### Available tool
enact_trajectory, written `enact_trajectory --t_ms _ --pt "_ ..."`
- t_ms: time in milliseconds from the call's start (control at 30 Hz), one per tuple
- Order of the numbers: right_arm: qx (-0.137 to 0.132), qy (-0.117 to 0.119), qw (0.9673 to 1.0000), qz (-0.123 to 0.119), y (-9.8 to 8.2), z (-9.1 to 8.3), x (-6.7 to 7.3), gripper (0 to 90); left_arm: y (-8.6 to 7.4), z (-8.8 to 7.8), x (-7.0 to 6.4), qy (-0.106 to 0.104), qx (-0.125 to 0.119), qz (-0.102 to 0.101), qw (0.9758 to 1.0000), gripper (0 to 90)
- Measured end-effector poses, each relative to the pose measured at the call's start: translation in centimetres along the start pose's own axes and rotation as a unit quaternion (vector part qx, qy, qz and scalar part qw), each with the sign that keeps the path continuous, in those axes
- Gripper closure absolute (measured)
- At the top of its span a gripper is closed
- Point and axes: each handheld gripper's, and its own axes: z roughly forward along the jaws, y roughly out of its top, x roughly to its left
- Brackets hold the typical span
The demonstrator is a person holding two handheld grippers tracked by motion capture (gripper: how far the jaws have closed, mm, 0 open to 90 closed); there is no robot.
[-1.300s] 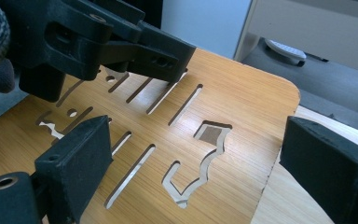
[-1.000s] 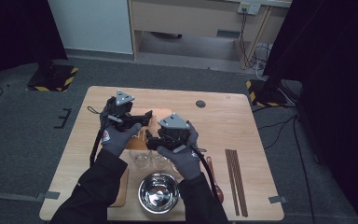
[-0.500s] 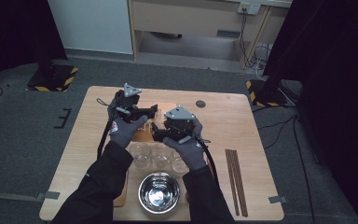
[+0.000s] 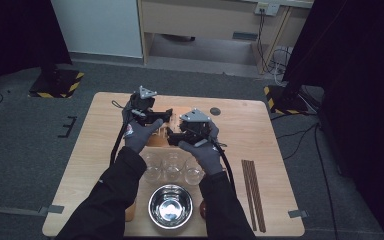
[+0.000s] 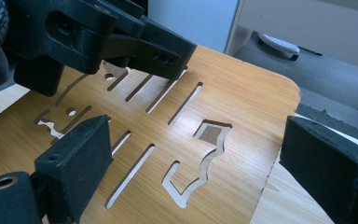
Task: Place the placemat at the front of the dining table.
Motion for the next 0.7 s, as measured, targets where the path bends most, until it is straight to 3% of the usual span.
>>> enact_trajectory --t_ms 700 --pt "0.000 0.002 1.0000 0.004 -0.3 2.4 -2.3 9.2 0.5 3.3 0.6 0.000 -0.002 -0.002 1.0000 18.0"
